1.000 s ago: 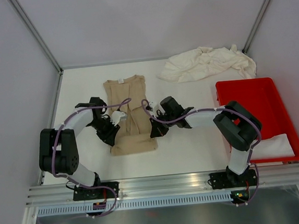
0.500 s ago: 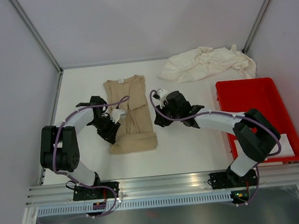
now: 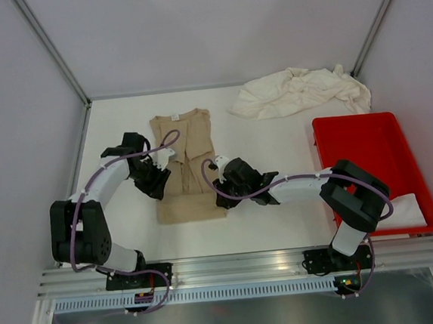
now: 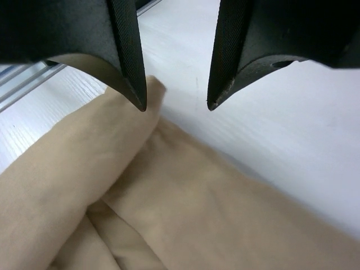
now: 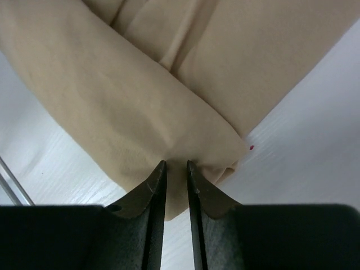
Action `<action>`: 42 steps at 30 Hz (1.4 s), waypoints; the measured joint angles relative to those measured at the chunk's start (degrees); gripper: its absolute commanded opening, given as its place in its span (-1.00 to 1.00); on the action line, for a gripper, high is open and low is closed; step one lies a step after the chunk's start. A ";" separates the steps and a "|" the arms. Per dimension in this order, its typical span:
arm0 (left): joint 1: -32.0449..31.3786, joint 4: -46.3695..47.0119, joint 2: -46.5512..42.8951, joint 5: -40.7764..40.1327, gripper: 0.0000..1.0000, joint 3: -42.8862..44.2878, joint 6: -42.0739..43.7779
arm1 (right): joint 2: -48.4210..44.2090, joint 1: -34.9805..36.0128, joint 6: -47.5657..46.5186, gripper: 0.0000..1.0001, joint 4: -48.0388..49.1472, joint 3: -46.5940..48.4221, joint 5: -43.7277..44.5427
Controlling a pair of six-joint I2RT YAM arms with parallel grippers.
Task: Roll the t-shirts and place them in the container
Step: Roll the tshirt
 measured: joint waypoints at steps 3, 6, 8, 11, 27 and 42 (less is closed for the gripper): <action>1.38 0.92 -2.95 -2.03 0.13 1.22 -3.13 | 1.75 -0.26 1.44 -0.47 0.09 0.02 0.85; 2.86 1.36 -7.17 -3.39 0.25 1.53 -5.62 | 1.88 -0.26 2.36 -0.47 0.22 0.09 1.46; 3.10 1.29 -10.38 -3.58 0.26 1.22 -6.69 | 1.88 -0.28 2.95 -0.43 0.20 0.15 2.05; 3.04 1.01 -14.12 -3.56 0.27 -0.52 -7.39 | 1.73 -0.61 3.91 -0.37 -0.11 0.31 2.16; 2.95 -1.07 -13.25 1.79 0.22 -11.08 -7.56 | -5.84 -3.58 12.15 0.00 -3.13 -2.97 -0.31; 2.67 -0.07 -2.75 4.59 -0.95 -10.25 -6.84 | -0.20 -4.79 16.28 -0.99 1.66 -4.66 -5.14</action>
